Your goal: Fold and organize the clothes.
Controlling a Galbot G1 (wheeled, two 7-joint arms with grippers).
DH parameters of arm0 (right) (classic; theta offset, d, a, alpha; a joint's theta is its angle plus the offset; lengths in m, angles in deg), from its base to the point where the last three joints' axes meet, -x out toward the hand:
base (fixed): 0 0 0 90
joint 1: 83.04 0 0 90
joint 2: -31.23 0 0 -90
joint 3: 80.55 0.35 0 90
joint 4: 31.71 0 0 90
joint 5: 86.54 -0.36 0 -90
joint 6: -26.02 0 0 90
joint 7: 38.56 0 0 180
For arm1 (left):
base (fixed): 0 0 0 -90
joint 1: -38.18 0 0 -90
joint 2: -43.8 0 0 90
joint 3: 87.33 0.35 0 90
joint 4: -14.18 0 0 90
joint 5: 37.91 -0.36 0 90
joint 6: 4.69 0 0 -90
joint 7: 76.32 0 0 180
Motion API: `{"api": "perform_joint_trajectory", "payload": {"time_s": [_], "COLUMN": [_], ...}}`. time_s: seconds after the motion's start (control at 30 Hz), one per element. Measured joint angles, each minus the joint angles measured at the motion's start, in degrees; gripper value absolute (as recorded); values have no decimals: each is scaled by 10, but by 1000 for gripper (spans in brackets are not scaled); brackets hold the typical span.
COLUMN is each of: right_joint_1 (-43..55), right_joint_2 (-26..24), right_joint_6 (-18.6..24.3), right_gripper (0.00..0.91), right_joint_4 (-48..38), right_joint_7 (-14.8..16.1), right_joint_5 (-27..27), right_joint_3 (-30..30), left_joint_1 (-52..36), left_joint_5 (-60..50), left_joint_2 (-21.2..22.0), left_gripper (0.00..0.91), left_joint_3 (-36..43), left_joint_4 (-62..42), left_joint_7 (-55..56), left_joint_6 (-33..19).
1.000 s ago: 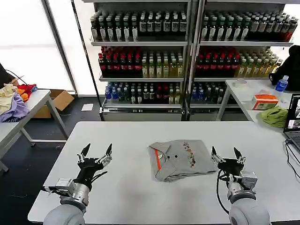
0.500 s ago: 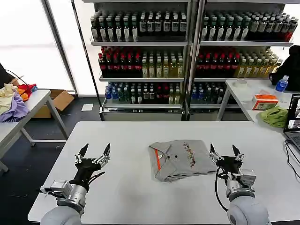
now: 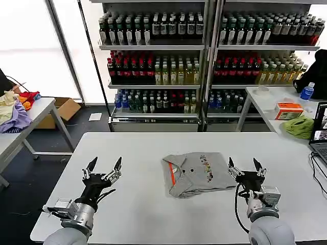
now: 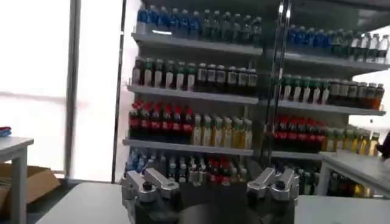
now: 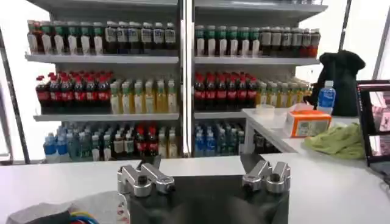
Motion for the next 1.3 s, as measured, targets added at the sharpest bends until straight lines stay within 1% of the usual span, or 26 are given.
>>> {"api": "perform_joint_trajectory", "payload": {"time_s": [0.37, 0.67, 1.03, 1.3], "right_joint_1": [-8, -9, -6, -10], "right_joint_2": [-3, -1, 2, 2], "right_joint_6": [-2, -4, -11, -10], "right_gripper": [907, 907, 907, 907], "right_joint_4": [10, 8, 4, 4], "right_joint_7": [-2, -3, -4, -3], "right_joint_5": [0, 3, 13, 12], "right_joint_3": [4, -3, -11, -3], "left_joint_1": [14, 21, 16, 9], "left_joint_5": [-17, -39, -49, -50], "left_joint_2": [4, 10, 8, 4], "left_gripper": [907, 907, 907, 907], "left_joint_3": [-6, -10, -7, -6], "left_joint_4": [21, 28, 25, 19], "left_joint_7": [8, 7, 12, 7], "left_joint_6": [25, 36, 37, 37]}}
